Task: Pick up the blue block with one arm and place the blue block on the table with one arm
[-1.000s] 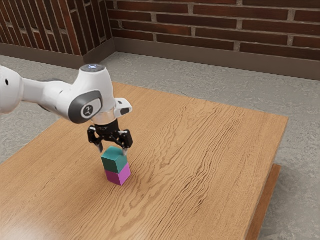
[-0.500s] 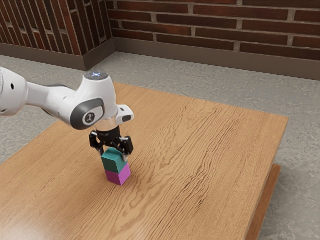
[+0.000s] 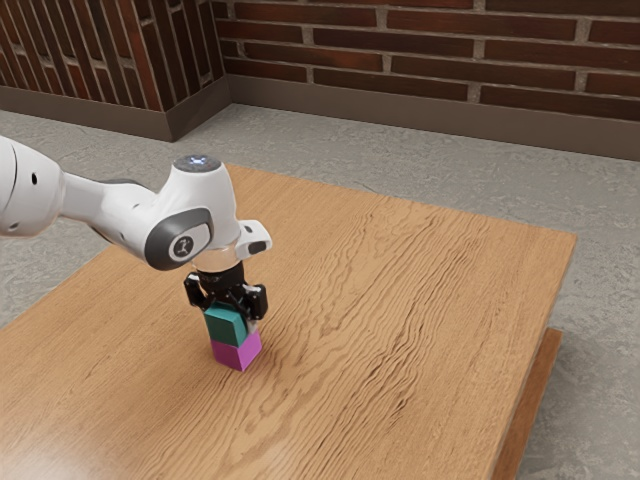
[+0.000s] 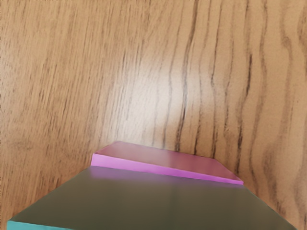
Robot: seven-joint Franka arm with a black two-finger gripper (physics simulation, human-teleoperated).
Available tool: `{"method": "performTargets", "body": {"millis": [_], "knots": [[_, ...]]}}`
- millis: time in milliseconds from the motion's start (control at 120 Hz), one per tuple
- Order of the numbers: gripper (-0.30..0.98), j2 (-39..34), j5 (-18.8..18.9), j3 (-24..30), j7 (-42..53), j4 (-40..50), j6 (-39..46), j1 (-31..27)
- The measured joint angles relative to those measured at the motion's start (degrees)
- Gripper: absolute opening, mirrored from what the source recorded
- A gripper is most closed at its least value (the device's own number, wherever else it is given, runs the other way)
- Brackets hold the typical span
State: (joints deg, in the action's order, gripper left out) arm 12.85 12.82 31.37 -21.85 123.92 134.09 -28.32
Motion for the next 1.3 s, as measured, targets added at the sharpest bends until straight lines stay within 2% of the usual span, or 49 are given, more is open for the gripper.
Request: {"method": "performTargets", "body": {"millis": [133, 233, 450, 642, 750, 883, 1050, 1117, 1158, 1233, 1300], "knots": [[0.52, -0.2, 0.6, 0.0, -0.1, -0.1, 0.2, 0.0], [0.44, -1.7, 0.6, 0.1, 0.0, -0.2, 0.2, 0.6], [0.40, -3.6, 0.4, 4.3, -0.2, -2.9, -0.4, 2.0], [0.39, 8.3, 1.9, 4.9, -0.3, -8.5, -0.8, 6.1], [0.39, 11.6, 3.1, 4.7, -0.5, -9.1, -0.8, 6.4], [0.39, 12.2, 3.7, 4.6, -0.7, -9.2, -0.8, 6.8], [0.55, 11.9, 3.7, 4.6, -0.6, -9.6, -0.8, 7.1], [0.59, 8.6, 3.7, 4.6, -0.5, -9.9, -0.9, 7.0], [0.60, 2.5, 3.0, 4.8, -0.4, -10.4, -2.2, 6.8], [0.63, -8.4, -2.1, 5.1, 1.8, -17.6, -9.4, 6.9], [0.64, -13.1, -5.8, 4.7, 7.4, -26.6, -19.7, 7.3]]}}
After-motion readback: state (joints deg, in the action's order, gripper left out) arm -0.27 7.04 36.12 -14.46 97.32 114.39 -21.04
